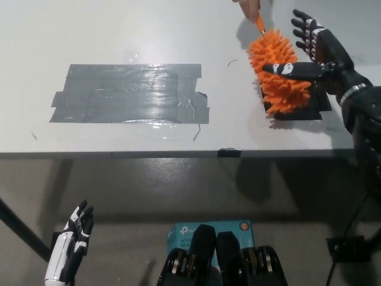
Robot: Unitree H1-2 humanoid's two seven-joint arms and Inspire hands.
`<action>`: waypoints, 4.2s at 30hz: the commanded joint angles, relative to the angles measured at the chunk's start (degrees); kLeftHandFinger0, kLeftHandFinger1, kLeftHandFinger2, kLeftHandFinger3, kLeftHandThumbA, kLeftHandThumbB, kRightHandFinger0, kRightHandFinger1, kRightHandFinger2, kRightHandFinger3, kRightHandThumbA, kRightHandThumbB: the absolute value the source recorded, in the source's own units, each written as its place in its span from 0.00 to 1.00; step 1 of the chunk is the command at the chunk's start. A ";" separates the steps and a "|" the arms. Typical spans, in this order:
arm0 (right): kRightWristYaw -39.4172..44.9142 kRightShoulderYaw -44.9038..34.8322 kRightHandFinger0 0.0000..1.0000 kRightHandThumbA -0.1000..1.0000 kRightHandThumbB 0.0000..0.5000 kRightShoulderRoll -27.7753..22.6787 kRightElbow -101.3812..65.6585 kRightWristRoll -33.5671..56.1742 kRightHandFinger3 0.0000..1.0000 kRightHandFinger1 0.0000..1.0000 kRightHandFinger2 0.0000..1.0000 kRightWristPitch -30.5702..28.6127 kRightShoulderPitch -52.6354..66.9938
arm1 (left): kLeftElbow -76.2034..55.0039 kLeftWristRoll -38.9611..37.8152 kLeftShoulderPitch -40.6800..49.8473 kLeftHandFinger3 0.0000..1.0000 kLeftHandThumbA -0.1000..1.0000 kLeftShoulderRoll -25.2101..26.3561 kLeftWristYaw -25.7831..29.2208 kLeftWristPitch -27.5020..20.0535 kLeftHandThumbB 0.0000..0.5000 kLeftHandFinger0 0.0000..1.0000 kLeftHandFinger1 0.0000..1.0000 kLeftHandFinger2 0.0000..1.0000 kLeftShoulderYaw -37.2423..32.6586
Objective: A person hands an oraange duster to the robot and the robot grabs it with its right hand and places it on the black marked spot infron tof it on the desk
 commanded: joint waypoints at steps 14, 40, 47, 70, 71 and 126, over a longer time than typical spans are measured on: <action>-1.21 9.29 1.00 1.00 0.75 -1.14 11.13 -16.91 1.00 1.00 1.00 2.49 -10.59 | -2.42 1.48 -1.08 1.00 0.89 1.18 0.05 -2.77 0.39 1.00 1.00 1.00 -0.03; -0.66 11.02 0.00 0.00 0.35 0.19 26.01 -22.06 0.65 0.26 0.56 2.40 -13.54 | -2.70 2.45 -1.89 1.00 0.92 1.42 0.13 -2.28 0.37 1.00 1.00 1.00 0.11; -0.78 10.69 0.09 0.00 0.25 0.01 25.38 -23.03 1.00 0.68 1.00 0.62 -13.04 | -2.74 1.83 -2.28 1.00 0.91 1.71 -0.18 -1.75 0.36 1.00 1.00 1.00 0.38; 3.38 -1.03 0.11 0.00 0.31 -1.49 -4.91 -28.61 1.00 0.56 0.91 4.32 -6.76 | -3.86 3.56 -1.54 1.00 0.87 1.55 0.52 -0.35 0.31 0.96 1.00 1.00 0.48; 3.75 -1.38 0.10 0.00 0.32 -1.44 -5.60 -28.97 1.00 0.55 0.91 4.32 -6.65 | -3.90 3.63 -1.55 1.00 0.87 1.55 0.55 -0.29 0.31 0.96 1.00 1.00 0.49; -2.80 3.51 1.00 0.98 0.97 -0.64 14.07 -33.07 1.00 1.00 1.00 1.94 -13.01 | -3.11 3.52 -3.08 1.00 0.91 2.08 0.41 -1.00 0.38 0.92 1.00 1.00 0.84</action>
